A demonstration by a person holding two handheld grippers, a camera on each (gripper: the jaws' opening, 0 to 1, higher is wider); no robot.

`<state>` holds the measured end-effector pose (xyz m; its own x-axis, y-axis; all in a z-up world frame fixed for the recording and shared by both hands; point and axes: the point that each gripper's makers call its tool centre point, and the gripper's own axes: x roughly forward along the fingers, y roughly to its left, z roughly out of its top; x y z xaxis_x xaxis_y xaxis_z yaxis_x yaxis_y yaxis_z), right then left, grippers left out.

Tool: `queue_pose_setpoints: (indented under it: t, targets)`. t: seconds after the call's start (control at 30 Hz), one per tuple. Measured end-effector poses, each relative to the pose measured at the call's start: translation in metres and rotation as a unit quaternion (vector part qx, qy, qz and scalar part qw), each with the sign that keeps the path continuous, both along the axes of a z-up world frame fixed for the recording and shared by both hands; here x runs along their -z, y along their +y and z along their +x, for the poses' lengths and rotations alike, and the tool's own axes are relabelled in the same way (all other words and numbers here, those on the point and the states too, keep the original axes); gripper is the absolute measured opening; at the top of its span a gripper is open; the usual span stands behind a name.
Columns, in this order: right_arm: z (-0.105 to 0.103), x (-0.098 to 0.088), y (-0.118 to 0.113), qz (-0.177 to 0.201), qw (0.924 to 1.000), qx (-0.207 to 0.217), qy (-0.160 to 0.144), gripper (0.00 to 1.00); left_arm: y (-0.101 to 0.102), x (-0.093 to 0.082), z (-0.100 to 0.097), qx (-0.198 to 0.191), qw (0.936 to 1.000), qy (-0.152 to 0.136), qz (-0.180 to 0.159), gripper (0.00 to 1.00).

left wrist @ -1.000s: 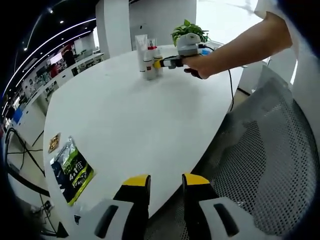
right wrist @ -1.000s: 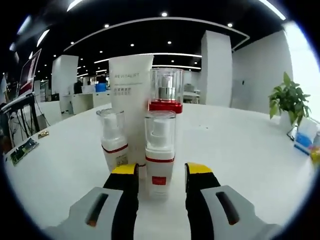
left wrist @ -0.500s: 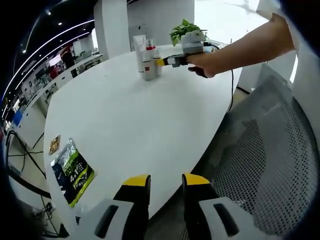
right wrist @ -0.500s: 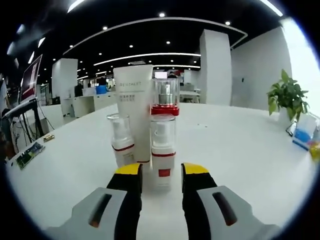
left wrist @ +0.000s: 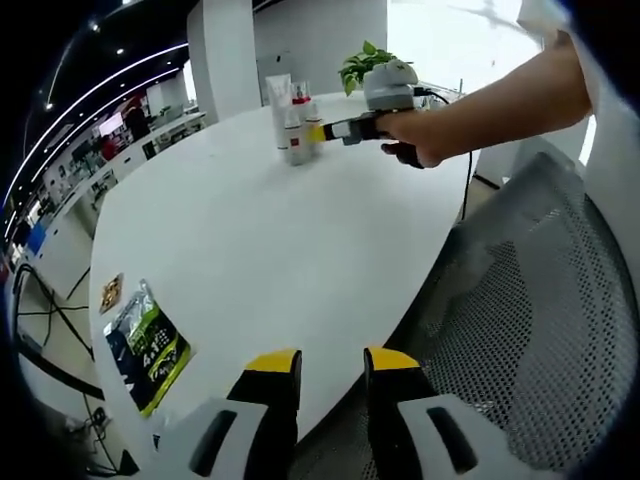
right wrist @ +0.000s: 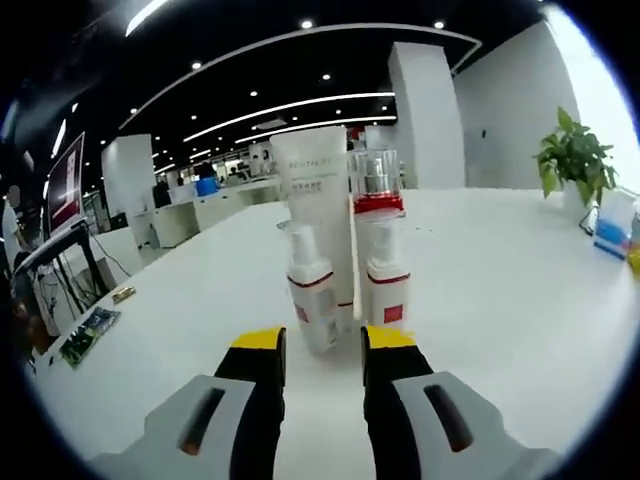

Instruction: Arrange the skincare products in the storage area until every visible bottle or jar stands upright without overlapping.

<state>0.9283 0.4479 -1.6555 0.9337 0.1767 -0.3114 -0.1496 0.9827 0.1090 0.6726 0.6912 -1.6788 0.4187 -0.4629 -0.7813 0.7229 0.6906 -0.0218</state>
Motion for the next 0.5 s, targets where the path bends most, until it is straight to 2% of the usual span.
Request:
queue_pose_setpoints:
  t: [0.23, 0.37, 0.5]
  targets:
    - [0.027, -0.003, 0.016, 0.006, 1.0, -0.007, 0.004, 0.25, 0.001, 0.001, 0.001, -0.002, 1.0, -0.001, 0.003, 0.25]
    - [0.028, -0.002, 0.015, 0.007, 0.9999, 0.002, 0.008, 0.24, 0.003, 0.001, 0.001, -0.005, 1.0, -0.001, 0.005, 0.25]
    - [0.03, 0.003, 0.012, -0.009, 0.9999, -0.001, 0.014, 0.24, 0.003, 0.001, 0.001, -0.005, 1.0, -0.001, 0.005, 0.25]
